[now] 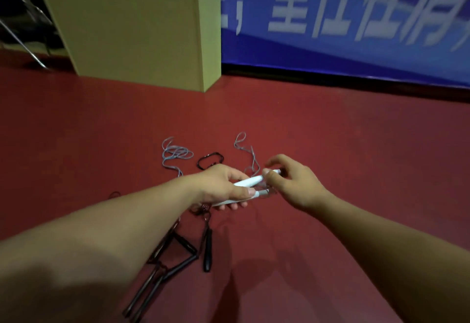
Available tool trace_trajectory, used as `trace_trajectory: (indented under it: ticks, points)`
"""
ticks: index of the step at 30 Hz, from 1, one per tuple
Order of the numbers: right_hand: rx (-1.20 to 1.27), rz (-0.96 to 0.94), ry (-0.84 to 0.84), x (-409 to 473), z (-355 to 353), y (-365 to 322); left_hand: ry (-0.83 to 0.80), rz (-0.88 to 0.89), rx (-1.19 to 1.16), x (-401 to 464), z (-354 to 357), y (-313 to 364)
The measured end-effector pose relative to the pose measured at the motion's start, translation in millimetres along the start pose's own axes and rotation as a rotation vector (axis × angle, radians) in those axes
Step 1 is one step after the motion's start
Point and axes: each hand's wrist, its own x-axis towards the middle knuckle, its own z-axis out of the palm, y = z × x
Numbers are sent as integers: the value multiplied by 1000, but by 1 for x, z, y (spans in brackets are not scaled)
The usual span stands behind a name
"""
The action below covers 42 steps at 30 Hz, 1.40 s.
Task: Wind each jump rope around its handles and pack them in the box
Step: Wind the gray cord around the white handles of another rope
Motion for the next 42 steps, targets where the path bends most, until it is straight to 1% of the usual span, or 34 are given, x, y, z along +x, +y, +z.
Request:
trace_trajectory:
  ticks: [2, 4, 6, 7, 9, 11, 12, 14, 16, 18, 19, 20, 21, 22, 23, 24, 26, 27, 28, 29, 30, 33, 34, 36, 40, 42]
  points:
    - [143, -43, -37, -18, -26, -29, -37, 50, 9, -23, -5, 30]
    - [213, -63, -56, -41, -52, -57, -54, 108, -1, -50, -10, 57]
    - [307, -85, -40, -63, -62, -74, -19, 159, -35, -69, -10, 70]
    - [347, -97, -2, -75, -63, -81, 10, 184, -70, -77, -9, 74]
    - [347, -106, 50, -94, -62, -89, 27, 211, -156, -93, -4, 78]
    - [263, -77, 19, -102, -63, -93, 64, 221, -220, -104, -2, 82]
    - [256, -50, 3, -104, -63, -93, 109, 225, -219, -109, -1, 84]
    - [314, 8, 0, -105, -59, -93, 220, 233, -128, -114, -1, 90]
    - [390, 51, 48, -102, -56, -97, 317, 248, -9, -116, 0, 97]
    - [475, 79, 99, -95, -57, -103, 483, 296, 92, -111, 0, 101]
    - [524, 93, 120, -91, -58, -106, 597, 314, 74, -107, 0, 101]
    - [580, 114, 146, -88, -59, -108, 715, 319, -49, -105, 0, 102]
    - [636, 141, 179, -86, -59, -109, 803, 296, -255, -104, 0, 102]
    - [685, 171, 213, -85, -57, -109, 818, 247, -482, -105, 4, 101]
    - [729, 203, 242, -86, -54, -106, 758, 180, -677, -107, 10, 97]
    - [772, 240, 261, -84, -48, -102, 639, 95, -787, -106, 18, 92]
    - [843, 291, 257, -86, -43, -104, 363, -38, -817, -112, 37, 89]
    - [856, 299, 224, -87, -38, -103, 258, -71, -804, -113, 46, 85]
    - [853, 291, 180, -89, -34, -106, 204, -67, -787, -111, 53, 84]
    - [847, 272, 126, -90, -31, -108, 190, -28, -791, -105, 57, 84]
    - [834, 256, 70, -92, -28, -112, 211, 13, -826, -102, 60, 85]
    - [810, 217, -76, -93, -23, -117, 353, 61, -918, -92, 55, 84]
    - [819, 220, -113, -92, -23, -116, 373, 71, -934, -91, 53, 83]
    - [830, 217, -162, -91, -24, -115, 371, 93, -924, -89, 52, 81]
    - [779, 144, -208, -92, -27, -107, 335, 112, -903, -88, 56, 79]
    - [755, 186, -245, -91, -29, -105, 344, 126, -923, -89, 51, 80]
